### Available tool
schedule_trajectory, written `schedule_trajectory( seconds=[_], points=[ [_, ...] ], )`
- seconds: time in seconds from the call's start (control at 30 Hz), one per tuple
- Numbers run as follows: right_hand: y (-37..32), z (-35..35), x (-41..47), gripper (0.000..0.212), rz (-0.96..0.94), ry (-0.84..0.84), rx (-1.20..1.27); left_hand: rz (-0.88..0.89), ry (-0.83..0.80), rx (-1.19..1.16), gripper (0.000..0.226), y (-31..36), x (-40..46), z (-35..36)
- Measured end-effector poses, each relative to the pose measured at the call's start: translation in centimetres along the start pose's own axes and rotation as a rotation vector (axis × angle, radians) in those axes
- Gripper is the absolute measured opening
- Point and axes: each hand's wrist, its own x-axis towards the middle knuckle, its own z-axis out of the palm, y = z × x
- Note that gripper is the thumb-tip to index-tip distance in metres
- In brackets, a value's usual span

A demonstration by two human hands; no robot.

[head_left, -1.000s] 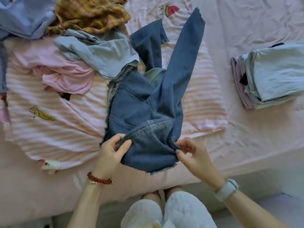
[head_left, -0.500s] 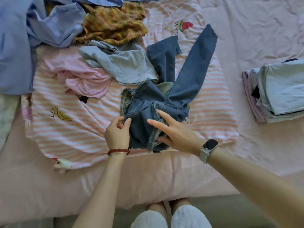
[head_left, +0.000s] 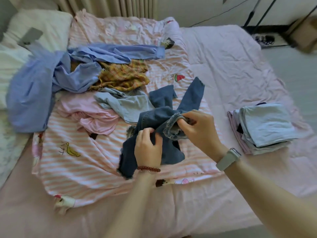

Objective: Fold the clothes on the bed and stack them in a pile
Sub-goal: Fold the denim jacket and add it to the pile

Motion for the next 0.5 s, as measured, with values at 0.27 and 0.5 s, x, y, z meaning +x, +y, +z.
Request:
schedule_trajectory(
  seconds=[0.27, 0.5],
  points=[
    [-4.4, -9.6, -0.3, 0.017, -0.004, 0.327, 0.199, 0.328, -0.038, -0.228, 0.011, 9.7, 2.6, -4.6],
    [-10.2, -19.4, -2.2, 0.016, -0.273, 0.584, 0.277, 0.683, 0.038, -0.408, 0.021, 22.2, 0.8, -10.7]
  ],
)
